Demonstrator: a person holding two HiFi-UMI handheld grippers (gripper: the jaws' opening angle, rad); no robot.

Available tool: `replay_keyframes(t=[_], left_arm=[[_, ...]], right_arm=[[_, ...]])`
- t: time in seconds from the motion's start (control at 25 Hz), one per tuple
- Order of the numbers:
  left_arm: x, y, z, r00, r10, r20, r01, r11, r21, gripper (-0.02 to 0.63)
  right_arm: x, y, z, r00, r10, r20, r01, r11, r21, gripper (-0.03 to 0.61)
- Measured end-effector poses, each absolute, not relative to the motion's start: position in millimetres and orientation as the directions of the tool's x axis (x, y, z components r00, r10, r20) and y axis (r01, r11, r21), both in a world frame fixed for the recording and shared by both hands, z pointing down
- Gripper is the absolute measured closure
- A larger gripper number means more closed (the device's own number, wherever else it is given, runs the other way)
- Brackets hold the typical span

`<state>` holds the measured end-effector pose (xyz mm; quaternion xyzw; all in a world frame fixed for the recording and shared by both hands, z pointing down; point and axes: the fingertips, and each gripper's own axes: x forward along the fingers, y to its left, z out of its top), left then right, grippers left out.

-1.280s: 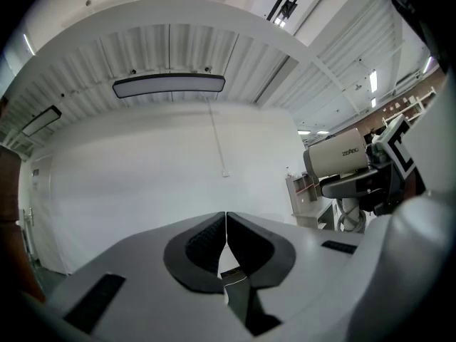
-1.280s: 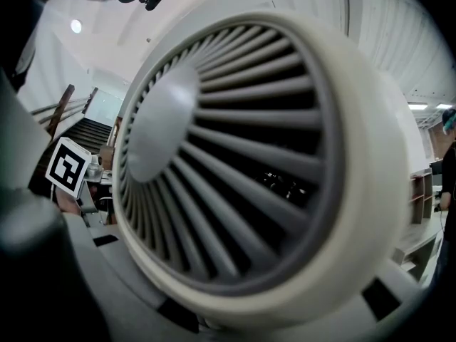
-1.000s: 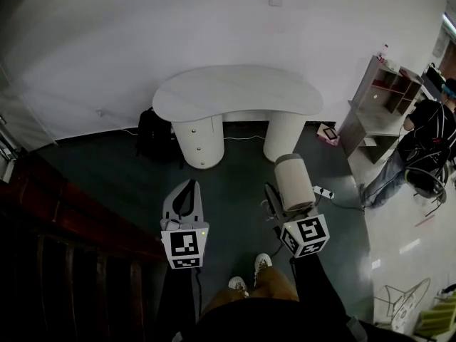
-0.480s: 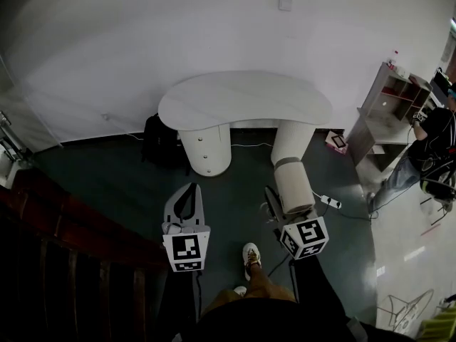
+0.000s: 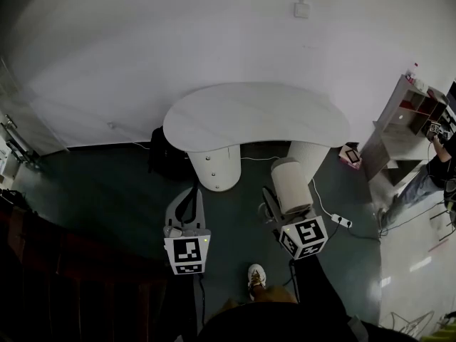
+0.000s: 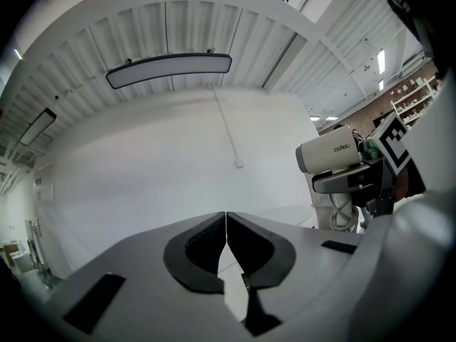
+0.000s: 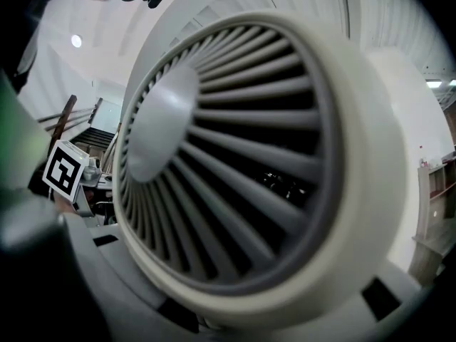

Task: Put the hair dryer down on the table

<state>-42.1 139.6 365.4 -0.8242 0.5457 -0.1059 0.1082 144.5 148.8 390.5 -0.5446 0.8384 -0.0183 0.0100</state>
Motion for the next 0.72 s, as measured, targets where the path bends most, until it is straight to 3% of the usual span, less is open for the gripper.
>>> replay_keyframes(t=[0.72], left_arm=[[-30.6,-12.2,378.0,0.299,-0.949,0.099,-0.9,-0.316,-0.301,0.595]], right_arm=[[164.7,-18.7,397.3,-0.475,-0.88,0.023,-0.879,0.474,-0.047,0.385]])
